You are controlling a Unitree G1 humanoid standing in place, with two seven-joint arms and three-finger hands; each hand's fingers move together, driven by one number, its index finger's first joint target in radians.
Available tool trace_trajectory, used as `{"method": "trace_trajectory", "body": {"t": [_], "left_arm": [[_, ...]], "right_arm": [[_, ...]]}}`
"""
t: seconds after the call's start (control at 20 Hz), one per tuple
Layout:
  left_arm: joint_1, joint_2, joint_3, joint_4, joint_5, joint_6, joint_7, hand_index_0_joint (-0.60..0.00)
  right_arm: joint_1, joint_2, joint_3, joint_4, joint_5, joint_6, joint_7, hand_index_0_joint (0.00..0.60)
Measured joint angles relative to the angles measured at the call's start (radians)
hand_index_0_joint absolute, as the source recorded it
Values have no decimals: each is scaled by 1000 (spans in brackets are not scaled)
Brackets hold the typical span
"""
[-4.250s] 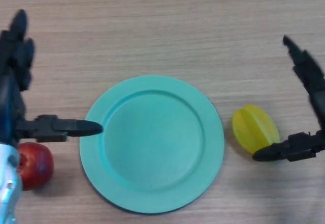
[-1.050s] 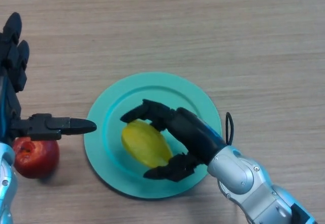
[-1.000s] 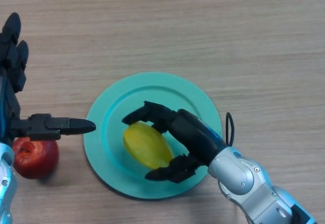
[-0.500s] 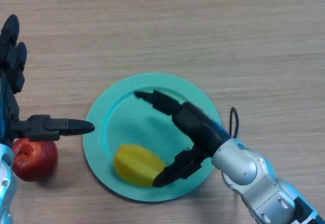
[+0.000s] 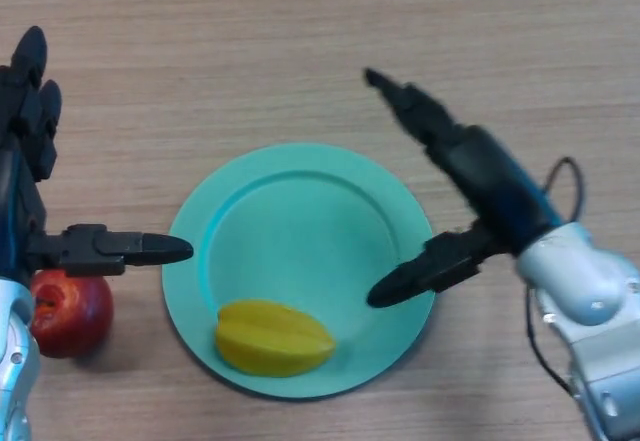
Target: Pick up the yellow starfruit and place it on the plate
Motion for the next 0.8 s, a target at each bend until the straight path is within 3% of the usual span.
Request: {"method": "trace_trajectory", "body": {"t": [0.25, 0.4, 0.6, 0.8], "left_arm": [[-4, -5, -9, -17, 0, 10, -1, 0], [-5, -6, -11, -25, -1, 10, -9, 0], [-2, -7, -13, -43, -10, 10, -35, 0], [-4, -7, -33, -44, -9, 10, -36, 0]], "right_arm": [[73, -51, -146, -164, 197, 104, 4, 0], [138, -78, -201, -223, 251, 110, -5, 0], [173, -78, -223, -254, 389, 115, -59, 0], [174, -78, -227, -256, 389, 115, -70, 0]]}}
